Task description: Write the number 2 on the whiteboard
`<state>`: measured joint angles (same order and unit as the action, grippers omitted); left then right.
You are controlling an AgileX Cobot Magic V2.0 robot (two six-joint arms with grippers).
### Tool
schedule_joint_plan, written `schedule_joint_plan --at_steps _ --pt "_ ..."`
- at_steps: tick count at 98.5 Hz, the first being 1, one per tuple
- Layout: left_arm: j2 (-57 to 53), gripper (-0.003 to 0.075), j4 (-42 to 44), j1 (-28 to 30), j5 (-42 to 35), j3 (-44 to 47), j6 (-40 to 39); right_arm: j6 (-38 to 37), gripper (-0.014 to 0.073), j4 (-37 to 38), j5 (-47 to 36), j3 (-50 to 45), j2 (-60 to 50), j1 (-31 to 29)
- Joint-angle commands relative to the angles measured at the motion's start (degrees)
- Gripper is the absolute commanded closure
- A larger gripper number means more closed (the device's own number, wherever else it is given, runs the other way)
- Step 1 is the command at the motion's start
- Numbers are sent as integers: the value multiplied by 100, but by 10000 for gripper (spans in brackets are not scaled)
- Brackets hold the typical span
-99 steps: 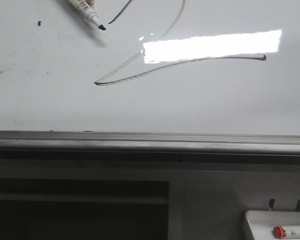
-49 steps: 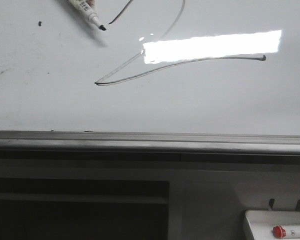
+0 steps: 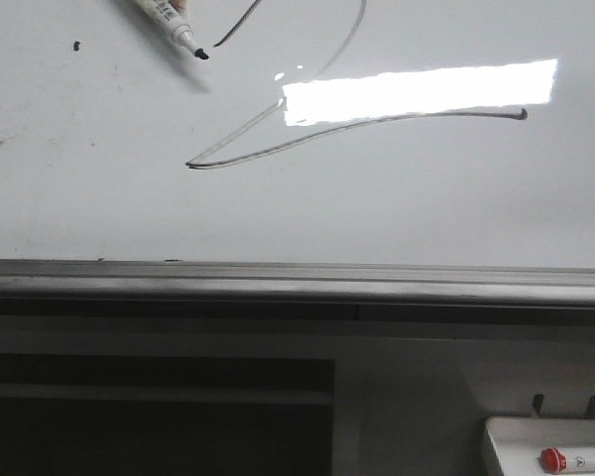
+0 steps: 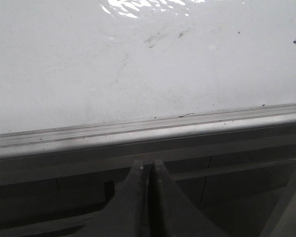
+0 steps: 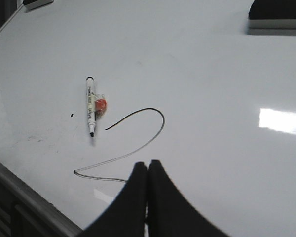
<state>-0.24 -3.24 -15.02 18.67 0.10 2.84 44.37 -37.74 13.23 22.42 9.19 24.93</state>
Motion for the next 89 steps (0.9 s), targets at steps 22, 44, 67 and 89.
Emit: schedule_joint_plan --at_steps 22,44,67,89 --pt "-156 741 -8 26 -353 54 -50 -12 654 -66 -410 143 55 -35" --pt "-156 741 -8 26 -353 54 -50 -12 654 -66 -465 -2 -10 -35" --pt "-156 741 -8 26 -356 54 -50 -12 654 -66 -1247 -530 -10 -35" --pt "-156 741 -19 26 -356 54 -50 -4978 654 4298 -2261 -1899 -10 -341"
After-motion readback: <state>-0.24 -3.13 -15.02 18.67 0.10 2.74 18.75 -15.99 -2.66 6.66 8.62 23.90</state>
